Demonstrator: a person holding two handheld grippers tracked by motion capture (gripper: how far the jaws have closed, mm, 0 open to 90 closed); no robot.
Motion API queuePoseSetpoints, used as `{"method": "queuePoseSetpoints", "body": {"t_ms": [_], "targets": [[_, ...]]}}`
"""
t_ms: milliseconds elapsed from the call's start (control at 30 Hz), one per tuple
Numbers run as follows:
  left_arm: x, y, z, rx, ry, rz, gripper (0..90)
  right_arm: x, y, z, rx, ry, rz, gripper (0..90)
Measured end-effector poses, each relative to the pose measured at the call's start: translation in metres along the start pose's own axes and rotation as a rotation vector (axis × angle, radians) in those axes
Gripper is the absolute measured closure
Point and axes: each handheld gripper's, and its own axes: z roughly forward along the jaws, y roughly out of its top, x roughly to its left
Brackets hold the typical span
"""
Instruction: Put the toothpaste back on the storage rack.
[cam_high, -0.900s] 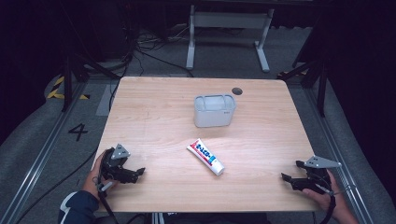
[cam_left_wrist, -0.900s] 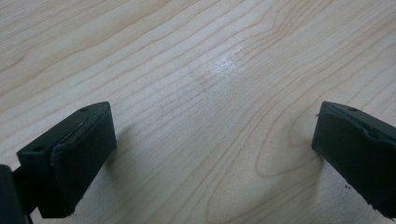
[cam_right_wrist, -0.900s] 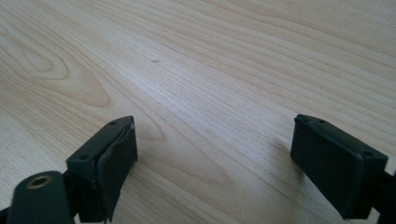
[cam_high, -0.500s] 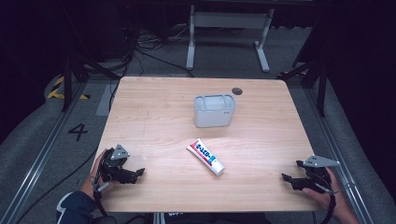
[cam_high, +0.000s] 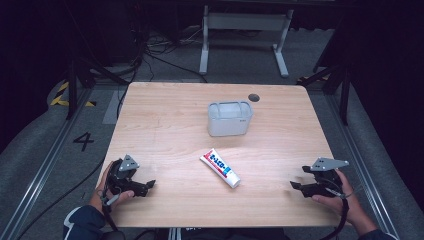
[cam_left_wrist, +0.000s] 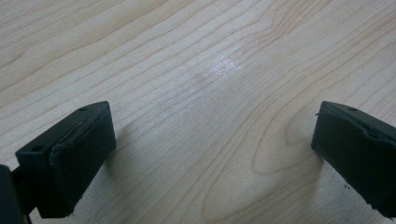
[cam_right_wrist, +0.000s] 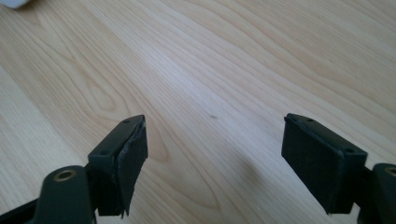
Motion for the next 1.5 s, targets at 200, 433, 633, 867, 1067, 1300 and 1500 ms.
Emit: {"method": "queuePoseSetpoints", "body": {"t_ms": [200,433,633,867,1067,1300,1500], "targets": [[0.0,0.0,0.0,-0.001,-0.001,0.006,0.2,0.008,0.022,0.007,0.006,0.009,-0.042,25.5],[-0.001,-0.001,-0.001,-0.006,0.0,-0.006,0.4,0.015,0.046,0.012,-0.016,0.026,-0.067,25.6],[-0.001,-0.001,-0.001,0.001,0.0,-0.008,0.5,0.029,0.072,0.019,-0.045,0.06,-0.111,25.5],[-0.001,-0.002,-0.001,-0.003,0.003,-0.01,0.5,0.042,0.093,0.03,-0.052,0.095,-0.137,25.2],[-0.001,-0.002,-0.001,-0.002,0.002,-0.01,0.5,0.053,0.112,0.036,-0.057,0.117,-0.16,25.3],[-0.001,-0.002,-0.001,-0.003,0.003,-0.01,0.5,0.063,0.127,0.045,-0.047,0.14,-0.185,25.5],[-0.001,-0.002,-0.001,-0.002,0.003,-0.009,0.5,0.074,0.141,0.055,-0.032,0.163,-0.212,25.5]]}}
